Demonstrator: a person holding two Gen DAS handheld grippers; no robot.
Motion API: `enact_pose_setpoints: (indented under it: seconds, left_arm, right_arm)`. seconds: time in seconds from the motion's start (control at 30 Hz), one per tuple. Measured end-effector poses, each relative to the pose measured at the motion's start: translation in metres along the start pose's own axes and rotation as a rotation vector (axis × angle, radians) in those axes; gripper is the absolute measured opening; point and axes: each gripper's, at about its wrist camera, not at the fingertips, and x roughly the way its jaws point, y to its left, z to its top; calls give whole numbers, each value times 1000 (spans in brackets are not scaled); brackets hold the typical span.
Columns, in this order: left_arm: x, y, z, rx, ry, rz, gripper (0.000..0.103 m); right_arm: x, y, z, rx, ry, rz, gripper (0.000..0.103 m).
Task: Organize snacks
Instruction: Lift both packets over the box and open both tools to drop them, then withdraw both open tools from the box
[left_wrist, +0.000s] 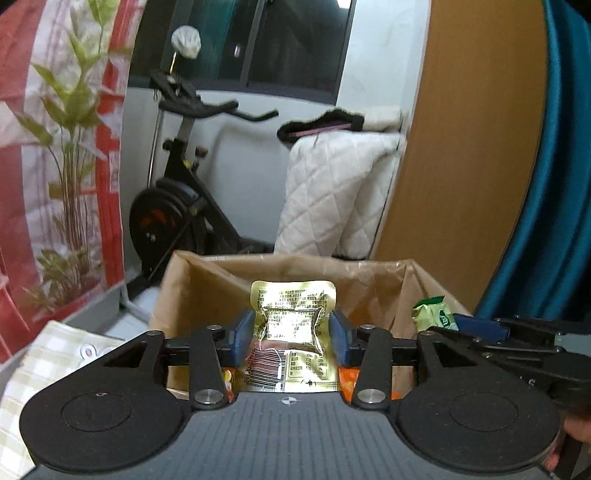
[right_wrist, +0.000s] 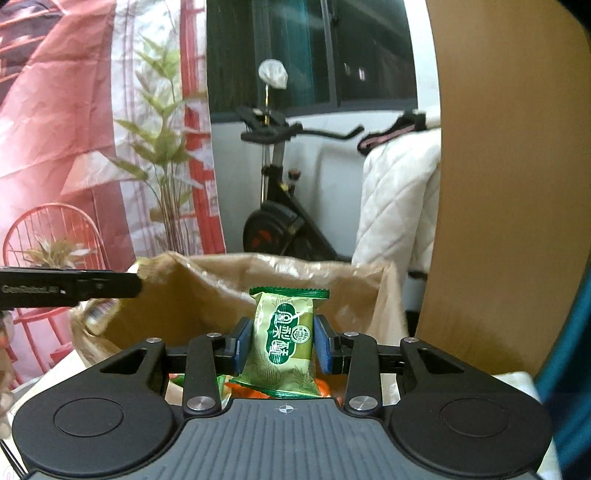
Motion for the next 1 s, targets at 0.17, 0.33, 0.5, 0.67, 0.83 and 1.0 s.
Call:
enact_pose_setpoints:
  seconds: [0.17,0.33,0.5,0.67,0.83,1.0]
  left_arm:
    - [8,8,-6,10,25,3,63]
    - [-13,14,-7,6,31,-8,68]
    - [-46,13,-18,13,27,-34,71]
    - [-73,11,-42,31,61,-56,74]
    - [-74,8,-70,25,123,-65,78]
    - [-55,2,-92,-10,187,-68,79]
  right_arm:
    - [12,2,-14,29,28,-8,45]
    - [-10,-6,-20,54,-4,13,49]
    - [-45,-8,-32,68,-42,38,49]
    - [-73,-8,-53,75,-62,29,49]
    - [-88,-11,-85,127,-38,9,49]
    - [-84,-12,-117,166,28,-7,49]
